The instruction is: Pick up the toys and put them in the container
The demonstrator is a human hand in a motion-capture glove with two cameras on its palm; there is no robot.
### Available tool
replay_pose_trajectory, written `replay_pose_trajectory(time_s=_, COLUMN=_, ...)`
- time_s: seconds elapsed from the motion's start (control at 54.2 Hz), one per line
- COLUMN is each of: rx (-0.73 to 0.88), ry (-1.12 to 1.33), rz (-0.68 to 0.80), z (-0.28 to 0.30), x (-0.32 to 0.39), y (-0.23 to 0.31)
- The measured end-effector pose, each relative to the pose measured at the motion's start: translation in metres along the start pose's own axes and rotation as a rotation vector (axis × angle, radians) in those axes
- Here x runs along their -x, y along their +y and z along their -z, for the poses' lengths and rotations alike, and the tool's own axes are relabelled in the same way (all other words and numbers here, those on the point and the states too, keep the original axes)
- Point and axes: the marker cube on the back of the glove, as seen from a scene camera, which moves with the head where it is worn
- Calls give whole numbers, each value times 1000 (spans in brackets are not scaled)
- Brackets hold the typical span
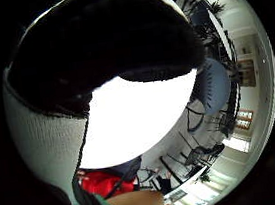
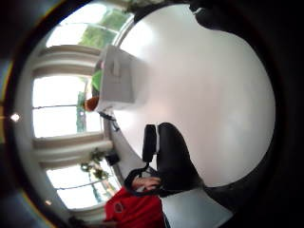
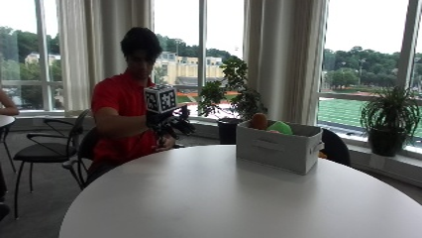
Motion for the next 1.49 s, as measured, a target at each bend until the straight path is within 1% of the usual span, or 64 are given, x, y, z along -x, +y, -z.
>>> replay_pose_trajectory(time_s=1.494, rx=17, ry=-23, rz=-1, z=-1, x=0, y=-2)
